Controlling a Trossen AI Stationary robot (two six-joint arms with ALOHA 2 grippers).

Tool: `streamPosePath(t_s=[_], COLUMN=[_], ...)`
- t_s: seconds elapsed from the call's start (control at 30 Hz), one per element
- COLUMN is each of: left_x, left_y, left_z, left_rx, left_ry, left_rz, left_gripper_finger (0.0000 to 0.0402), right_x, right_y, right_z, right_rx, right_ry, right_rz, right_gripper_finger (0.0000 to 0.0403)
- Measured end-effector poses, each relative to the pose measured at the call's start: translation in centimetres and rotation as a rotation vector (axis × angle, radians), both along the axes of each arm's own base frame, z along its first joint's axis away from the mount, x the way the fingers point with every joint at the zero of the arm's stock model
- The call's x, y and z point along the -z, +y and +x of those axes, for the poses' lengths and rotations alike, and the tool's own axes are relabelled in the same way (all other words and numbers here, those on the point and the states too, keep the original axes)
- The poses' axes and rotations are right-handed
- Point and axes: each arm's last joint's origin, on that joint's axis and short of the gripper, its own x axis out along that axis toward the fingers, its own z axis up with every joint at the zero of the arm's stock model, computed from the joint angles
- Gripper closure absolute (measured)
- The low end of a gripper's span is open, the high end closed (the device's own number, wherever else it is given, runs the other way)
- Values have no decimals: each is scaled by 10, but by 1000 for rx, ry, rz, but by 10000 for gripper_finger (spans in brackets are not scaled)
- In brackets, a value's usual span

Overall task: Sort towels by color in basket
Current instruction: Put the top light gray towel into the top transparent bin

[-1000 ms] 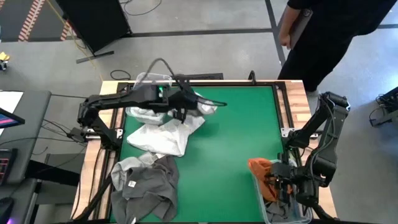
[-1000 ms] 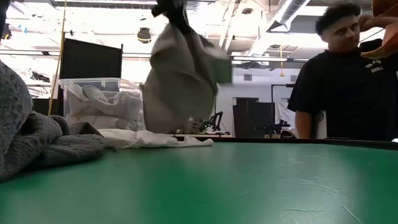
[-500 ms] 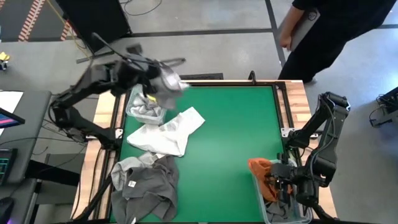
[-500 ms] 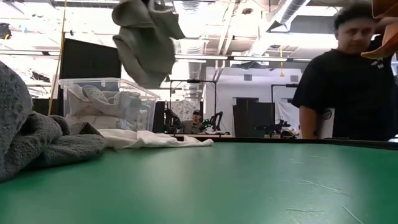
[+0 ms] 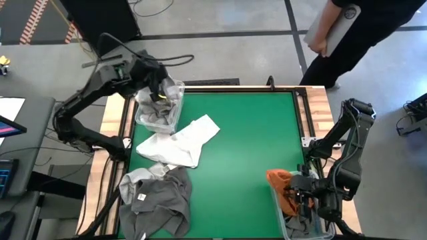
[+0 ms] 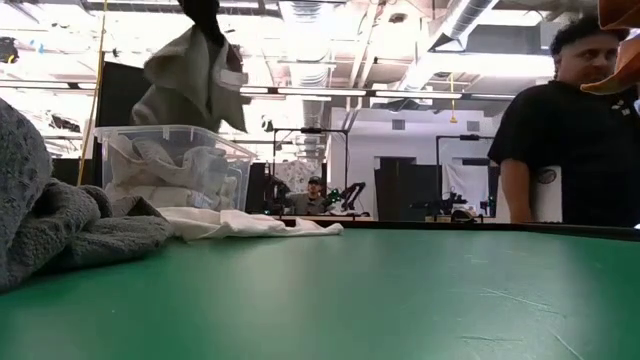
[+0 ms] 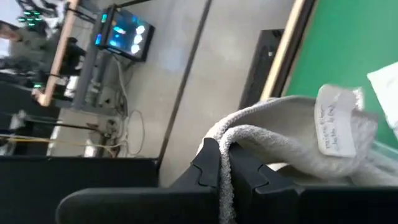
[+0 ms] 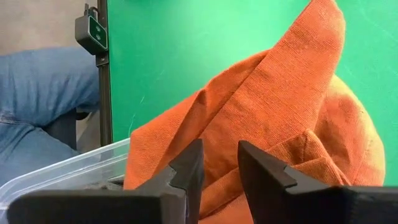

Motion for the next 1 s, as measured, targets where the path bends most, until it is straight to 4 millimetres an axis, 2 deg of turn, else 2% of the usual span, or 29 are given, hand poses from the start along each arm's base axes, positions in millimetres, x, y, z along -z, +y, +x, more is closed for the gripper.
streamPosePath(t_s=[0.17,0.33,0.43,0.63,0.87,1.0], left_x=[14,25,43,93,148,168], left_y=[5,20,33,55,65,63], left_z=[11,10,4,-8,-15,-17], left_rx=[21,-21,-85,-185,-179,-113], left_ry=[-23,-32,24,124,214,210], left_rz=[5,-6,-44,-143,-232,-324], left_gripper_finger=[399,399,398,398,398,398], right_x=[0,0,0,0,0,0], right_y=[0,0,0,0,0,0], right_z=[0,0,0,0,0,0], right_rx=[0,1,1,1,3,9], right_ry=[0,0,0,0,-2,-15], right_rz=[0,1,1,0,-1,-7], right_gripper_finger=[275,275,275,275,275,275])
